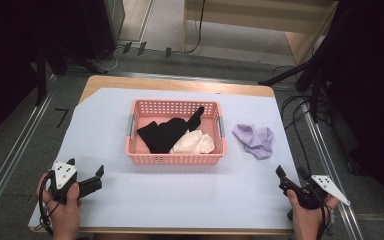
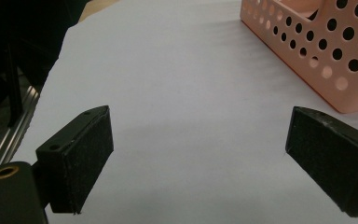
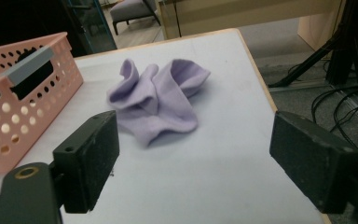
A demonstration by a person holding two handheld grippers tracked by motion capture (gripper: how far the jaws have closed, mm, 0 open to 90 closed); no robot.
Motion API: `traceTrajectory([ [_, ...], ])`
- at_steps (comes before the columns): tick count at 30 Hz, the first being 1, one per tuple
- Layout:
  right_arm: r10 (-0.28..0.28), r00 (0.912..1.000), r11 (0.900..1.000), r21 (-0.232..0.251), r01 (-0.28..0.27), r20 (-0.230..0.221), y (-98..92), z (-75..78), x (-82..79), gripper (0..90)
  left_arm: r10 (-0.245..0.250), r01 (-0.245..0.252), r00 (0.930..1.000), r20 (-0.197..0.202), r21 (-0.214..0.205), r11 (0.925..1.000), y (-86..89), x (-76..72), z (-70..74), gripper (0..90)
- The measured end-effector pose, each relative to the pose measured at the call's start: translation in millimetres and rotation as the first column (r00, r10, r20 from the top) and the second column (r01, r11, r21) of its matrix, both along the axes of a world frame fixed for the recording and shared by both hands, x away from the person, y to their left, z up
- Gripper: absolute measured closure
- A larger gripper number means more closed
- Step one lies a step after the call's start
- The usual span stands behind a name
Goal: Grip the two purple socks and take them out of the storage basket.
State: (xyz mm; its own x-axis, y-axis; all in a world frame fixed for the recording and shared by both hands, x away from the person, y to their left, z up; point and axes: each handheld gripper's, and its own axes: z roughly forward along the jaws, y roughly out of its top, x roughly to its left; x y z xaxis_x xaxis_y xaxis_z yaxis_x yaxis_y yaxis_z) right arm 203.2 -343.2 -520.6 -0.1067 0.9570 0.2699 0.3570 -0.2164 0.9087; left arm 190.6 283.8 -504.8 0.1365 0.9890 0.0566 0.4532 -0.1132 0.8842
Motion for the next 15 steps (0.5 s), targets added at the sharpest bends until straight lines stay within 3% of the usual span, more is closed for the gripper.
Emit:
traceTrajectory([
  [4,-0.011,0.9999,0.9999,-0.012,0.01,-0.014,-5.1,-6.5,-12.4,14.8,0.004,-0.004,1.0,0.0,0.0,1.0,0.2,-0.4,0.2,8.3],
  [8,-0.053,0.9982,0.9986,-0.003,0.053,0.029,-5.1,-8.5,-19.2,14.8,0.006,-0.006,1.0,-0.001,-0.002,1.0,0.3,0.0,0.1,8.3],
  [15,-0.061,0.9979,0.997,-0.049,0.06,-0.023,0.3,-8.5,-14.9,16.9,0.017,-0.017,0.9997,0.015,-0.016,0.9997,2.1,-1.7,0.4,8.3],
])
